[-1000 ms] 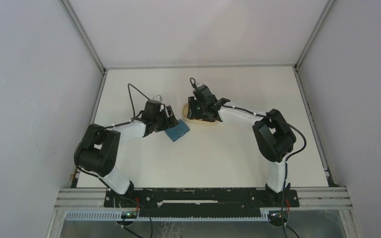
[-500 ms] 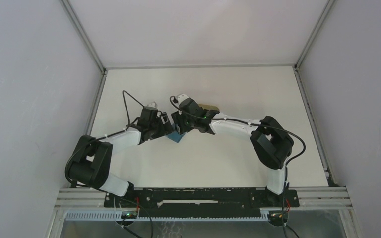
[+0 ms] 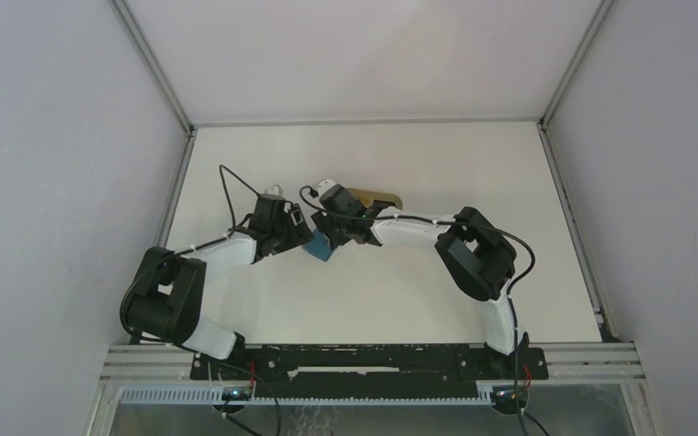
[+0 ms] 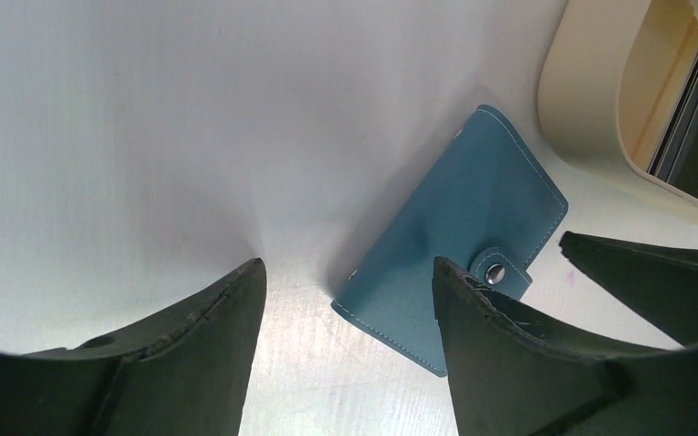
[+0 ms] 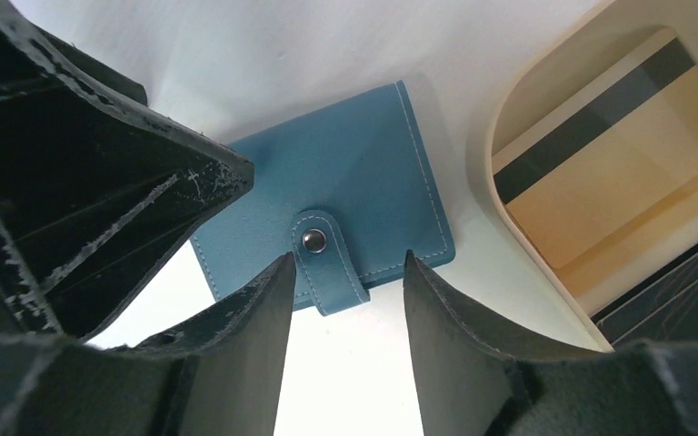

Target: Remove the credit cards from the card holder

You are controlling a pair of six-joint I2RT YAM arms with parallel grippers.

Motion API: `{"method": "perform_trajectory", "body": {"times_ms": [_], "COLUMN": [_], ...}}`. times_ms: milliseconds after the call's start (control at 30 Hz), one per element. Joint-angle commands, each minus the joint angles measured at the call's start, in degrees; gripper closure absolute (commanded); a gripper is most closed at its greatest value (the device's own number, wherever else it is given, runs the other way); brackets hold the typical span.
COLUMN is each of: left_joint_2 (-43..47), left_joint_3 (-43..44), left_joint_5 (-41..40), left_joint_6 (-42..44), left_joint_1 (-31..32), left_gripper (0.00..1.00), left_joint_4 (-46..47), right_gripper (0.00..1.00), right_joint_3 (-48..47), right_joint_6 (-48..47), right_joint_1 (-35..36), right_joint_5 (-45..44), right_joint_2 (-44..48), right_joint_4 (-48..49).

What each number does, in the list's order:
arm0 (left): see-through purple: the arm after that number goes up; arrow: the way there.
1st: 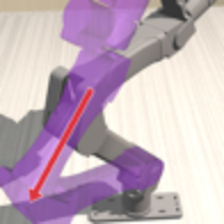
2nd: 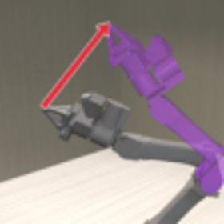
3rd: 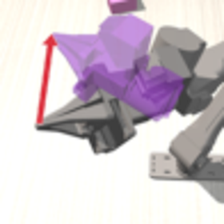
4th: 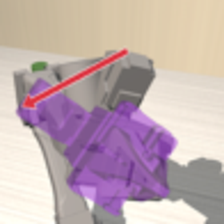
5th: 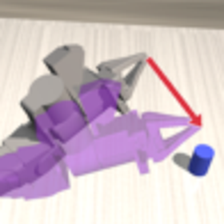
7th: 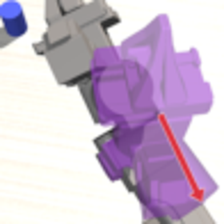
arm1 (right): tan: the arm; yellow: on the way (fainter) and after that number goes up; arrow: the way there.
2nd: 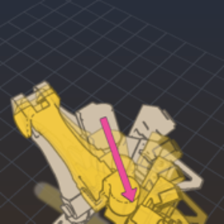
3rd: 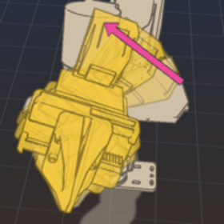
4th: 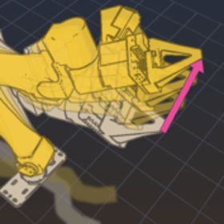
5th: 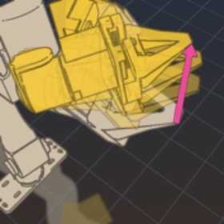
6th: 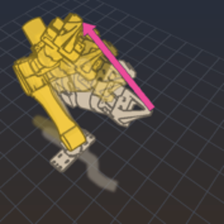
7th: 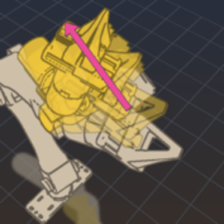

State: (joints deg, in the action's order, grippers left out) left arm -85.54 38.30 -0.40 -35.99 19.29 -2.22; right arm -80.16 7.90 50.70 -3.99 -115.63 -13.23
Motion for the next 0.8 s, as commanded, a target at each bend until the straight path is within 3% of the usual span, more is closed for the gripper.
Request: {"method": "perform_trajectory", "body": {"times_ms": [0,167,267,333,400,433,567,767], "left_joint_2": [-3.1,-4.3,-4.6,-4.8,-4.9,-5.0,-5.8,-6.5], "left_joint_3": [-0.8,-1.1,-1.4,-1.5,-1.8,-1.9,-2.6,-4.1], "left_joint_5": [-0.8,-0.5,-0.3,-0.2,-0.2,-0.1,0.7,2.8], "left_joint_6": [0.9,0.8,0.7,0.8,0.8,0.8,0.7,0.2], "left_joint_1": [-0.4,-0.4,-0.4,-0.4,-0.4,-0.3,-0.4,-0.4], "left_gripper": [0.28,0.28,0.28,0.29,0.29,0.29,0.29,0.29], "left_joint_4": [-4.1,-3.3,-2.9,-2.9,-2.7,-2.5,-1.5,0.5], "right_gripper": [0.45,0.46,0.52,0.67,0.97,1.00,1.00,1.00], "right_joint_3": [-3.0,-3.3,-3.3,-3.3,-3.3,-3.3,-2.0,3.8], "right_joint_6": [-1.3,-1.2,-1.1,-0.9,-0.7,-0.6,-0.2,-0.2], "right_joint_1": [0.9,1.5,1.6,1.7,1.6,1.5,0.6,-1.4], "right_joint_5": [0.0,-0.7,-1.3,-1.2,-0.4,-0.2,2.7,12.3], "right_joint_2": [-1.2,-3.1,-4.1,-4.6,-5.1,-5.3,-4.1,6.3], "right_joint_4": [0.8,1.0,1.1,0.8,0.5,0.1,-0.2,4.6]}}
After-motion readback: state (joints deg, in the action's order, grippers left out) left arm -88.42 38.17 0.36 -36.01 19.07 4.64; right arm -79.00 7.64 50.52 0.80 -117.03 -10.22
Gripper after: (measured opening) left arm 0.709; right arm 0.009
